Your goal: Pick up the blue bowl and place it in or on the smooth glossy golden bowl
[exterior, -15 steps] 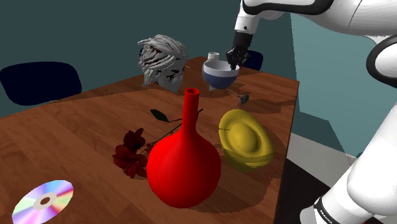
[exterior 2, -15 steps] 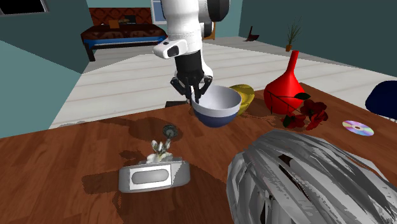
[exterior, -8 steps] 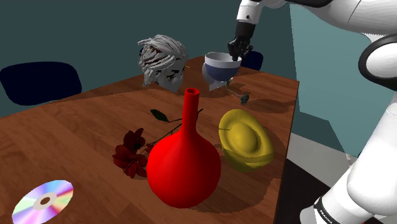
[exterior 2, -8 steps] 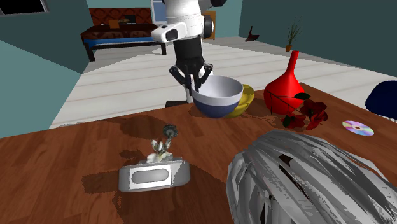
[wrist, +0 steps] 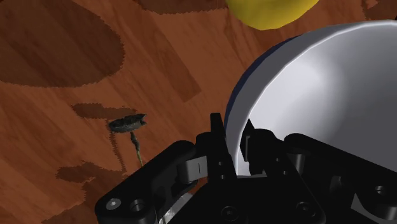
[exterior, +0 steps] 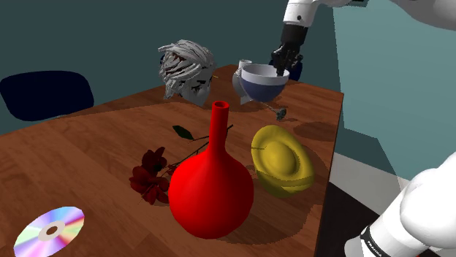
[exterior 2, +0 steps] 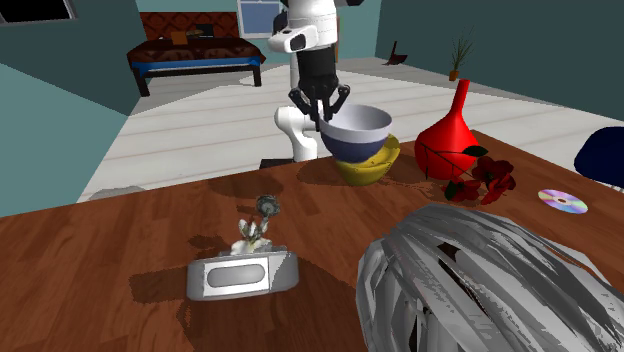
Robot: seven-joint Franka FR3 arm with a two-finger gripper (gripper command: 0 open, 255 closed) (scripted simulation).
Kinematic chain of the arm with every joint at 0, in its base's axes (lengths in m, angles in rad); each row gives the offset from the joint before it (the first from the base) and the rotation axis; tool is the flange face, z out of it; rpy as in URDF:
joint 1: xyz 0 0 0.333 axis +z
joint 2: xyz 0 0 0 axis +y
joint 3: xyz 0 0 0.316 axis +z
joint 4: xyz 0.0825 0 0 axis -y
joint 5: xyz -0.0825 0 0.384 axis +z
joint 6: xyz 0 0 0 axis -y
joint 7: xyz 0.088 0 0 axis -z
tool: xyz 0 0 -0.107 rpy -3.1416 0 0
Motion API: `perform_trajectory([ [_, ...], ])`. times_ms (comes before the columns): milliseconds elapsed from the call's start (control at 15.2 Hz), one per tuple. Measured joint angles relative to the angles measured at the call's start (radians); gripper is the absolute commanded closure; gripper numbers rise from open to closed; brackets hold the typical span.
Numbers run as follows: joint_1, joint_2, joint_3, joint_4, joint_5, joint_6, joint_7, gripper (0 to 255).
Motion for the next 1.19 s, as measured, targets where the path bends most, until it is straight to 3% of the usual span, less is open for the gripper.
perform_trajectory([
  [528,0.036,-0.282,0.05,-0.263,0.03,-0.009,0.085,255],
  [990,0.071,-0.5,0.105,-0.405,0.08,-0.07,0.176,255],
  [1188,0.077,-0.539,0.117,-0.464,0.091,-0.048,0.186,255],
])
